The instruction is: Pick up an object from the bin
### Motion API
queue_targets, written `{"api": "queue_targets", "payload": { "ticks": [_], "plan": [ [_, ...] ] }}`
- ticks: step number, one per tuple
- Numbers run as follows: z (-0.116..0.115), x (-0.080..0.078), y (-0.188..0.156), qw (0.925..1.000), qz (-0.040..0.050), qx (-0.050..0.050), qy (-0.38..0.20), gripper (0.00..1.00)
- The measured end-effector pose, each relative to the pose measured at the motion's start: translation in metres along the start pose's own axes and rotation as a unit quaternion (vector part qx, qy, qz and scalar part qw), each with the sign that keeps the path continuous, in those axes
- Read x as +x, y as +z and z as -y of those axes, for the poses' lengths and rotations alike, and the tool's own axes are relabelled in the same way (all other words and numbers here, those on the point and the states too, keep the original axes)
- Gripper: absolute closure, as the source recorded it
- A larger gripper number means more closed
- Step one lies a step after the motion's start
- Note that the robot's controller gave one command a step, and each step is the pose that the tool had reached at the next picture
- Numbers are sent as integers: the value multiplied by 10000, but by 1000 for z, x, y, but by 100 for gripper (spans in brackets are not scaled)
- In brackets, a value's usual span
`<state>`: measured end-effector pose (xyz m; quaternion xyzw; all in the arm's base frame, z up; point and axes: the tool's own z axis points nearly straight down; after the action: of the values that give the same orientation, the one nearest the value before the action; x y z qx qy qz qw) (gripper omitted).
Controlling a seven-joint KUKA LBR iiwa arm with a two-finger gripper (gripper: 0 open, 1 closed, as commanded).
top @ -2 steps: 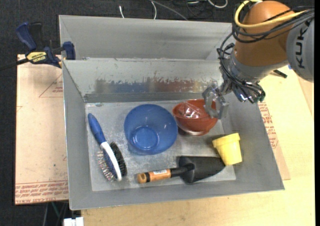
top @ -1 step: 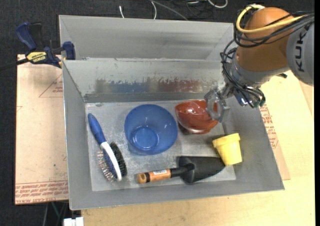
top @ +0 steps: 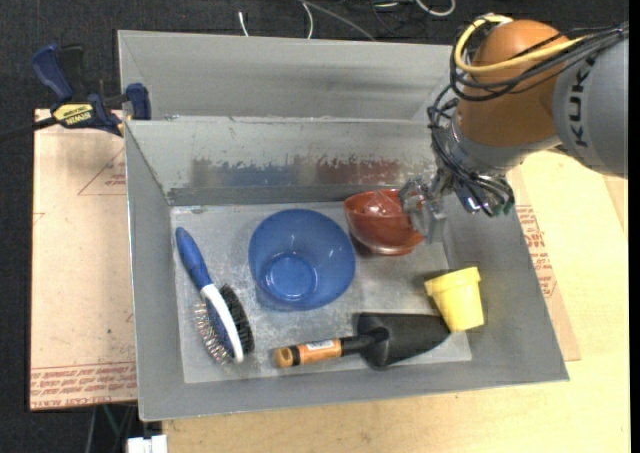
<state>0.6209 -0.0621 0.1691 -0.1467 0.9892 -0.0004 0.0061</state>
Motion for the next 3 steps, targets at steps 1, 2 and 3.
{"api": "queue_targets", "payload": {
  "ticks": [1, 2, 3],
  "plan": [
    [37, 20, -22, 9974, 18, 1, -716, 100],
    [40, 12, -17, 9977, 75, 62, -667, 100],
    [72, 15, 95, 9940, 44, 44, -1091, 100]
  ]
}}
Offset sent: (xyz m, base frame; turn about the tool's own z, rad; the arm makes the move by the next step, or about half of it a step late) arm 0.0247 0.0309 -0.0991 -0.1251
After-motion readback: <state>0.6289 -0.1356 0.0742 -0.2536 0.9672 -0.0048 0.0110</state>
